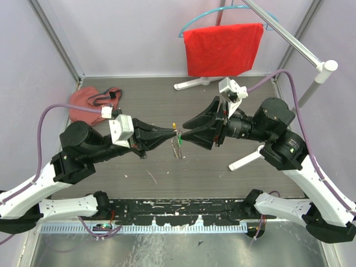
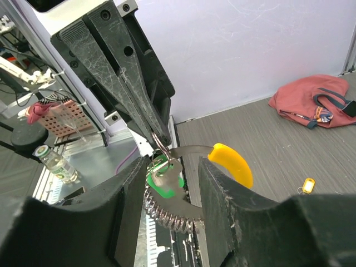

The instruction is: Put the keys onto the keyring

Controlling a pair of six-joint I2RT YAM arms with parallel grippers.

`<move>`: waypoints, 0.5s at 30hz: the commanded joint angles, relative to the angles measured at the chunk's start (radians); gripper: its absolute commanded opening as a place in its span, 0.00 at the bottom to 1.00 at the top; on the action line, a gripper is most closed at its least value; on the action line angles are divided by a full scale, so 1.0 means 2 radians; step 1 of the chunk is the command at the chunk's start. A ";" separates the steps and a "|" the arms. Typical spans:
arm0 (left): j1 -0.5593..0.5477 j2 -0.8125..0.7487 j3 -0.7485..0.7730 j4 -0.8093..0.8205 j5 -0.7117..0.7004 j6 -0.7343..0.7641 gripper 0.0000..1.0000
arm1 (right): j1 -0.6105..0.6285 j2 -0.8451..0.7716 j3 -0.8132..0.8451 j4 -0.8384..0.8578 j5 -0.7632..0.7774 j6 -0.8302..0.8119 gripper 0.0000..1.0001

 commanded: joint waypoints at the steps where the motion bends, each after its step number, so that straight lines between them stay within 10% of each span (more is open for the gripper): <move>1: -0.001 0.000 0.006 0.027 0.004 -0.001 0.00 | 0.000 -0.005 0.005 0.033 -0.009 0.010 0.48; 15: -0.002 0.001 0.009 0.024 0.005 -0.001 0.00 | 0.000 -0.002 -0.002 0.036 -0.015 0.010 0.23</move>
